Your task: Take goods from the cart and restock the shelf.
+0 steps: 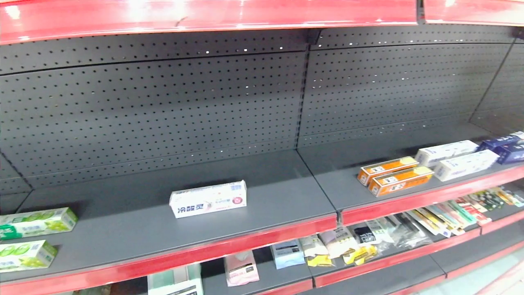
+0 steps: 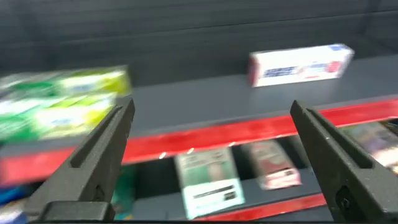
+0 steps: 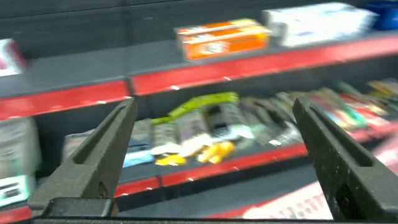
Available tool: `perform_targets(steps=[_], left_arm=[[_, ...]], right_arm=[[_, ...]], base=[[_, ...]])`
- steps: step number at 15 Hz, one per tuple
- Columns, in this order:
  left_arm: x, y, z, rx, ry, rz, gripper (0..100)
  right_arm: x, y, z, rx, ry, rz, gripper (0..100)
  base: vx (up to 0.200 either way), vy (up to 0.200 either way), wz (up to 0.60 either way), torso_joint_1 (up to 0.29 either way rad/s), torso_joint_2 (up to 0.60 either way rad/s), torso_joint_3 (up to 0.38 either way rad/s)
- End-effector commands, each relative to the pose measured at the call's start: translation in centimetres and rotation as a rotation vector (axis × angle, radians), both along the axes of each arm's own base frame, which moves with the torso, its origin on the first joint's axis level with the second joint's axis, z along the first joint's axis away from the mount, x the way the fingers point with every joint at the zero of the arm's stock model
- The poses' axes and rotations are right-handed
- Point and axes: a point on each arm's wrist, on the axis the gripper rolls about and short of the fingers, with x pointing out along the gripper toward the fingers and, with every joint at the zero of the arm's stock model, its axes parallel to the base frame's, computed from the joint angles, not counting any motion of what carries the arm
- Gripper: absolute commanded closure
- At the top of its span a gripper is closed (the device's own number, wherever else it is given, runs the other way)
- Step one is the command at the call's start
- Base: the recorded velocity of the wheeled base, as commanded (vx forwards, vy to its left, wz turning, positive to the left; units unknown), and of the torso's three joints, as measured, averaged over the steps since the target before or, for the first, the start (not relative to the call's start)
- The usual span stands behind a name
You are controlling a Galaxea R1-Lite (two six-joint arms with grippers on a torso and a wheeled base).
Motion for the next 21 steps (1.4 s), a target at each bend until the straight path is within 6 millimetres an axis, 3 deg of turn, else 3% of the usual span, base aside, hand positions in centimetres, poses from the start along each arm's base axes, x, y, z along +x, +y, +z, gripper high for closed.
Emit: perform_targets(steps=[1, 16, 21], left_arm=[[0.01, 0.0, 0.0, 0.0, 0.001, 0.001, 0], [0.01, 0.0, 0.0, 0.0, 0.001, 0.001, 0], [0.01, 0.0, 0.0, 0.0, 0.001, 0.001, 0]], right_arm=[[0.01, 0.0, -0.01, 0.0, 0.001, -0.001, 0], [0.01, 0.0, -0.01, 0.002, 0.001, -0.001, 0], [0.08, 0.0, 0.01, 0.0, 0.01, 0.003, 0]], base=[[0.0, 0.0, -0.6, 0.002, 0.0, 0.002], [0.0, 0.0, -0.6, 0.002, 0.0, 0.003], [0.0, 0.0, 0.0, 0.0, 0.0, 0.0]])
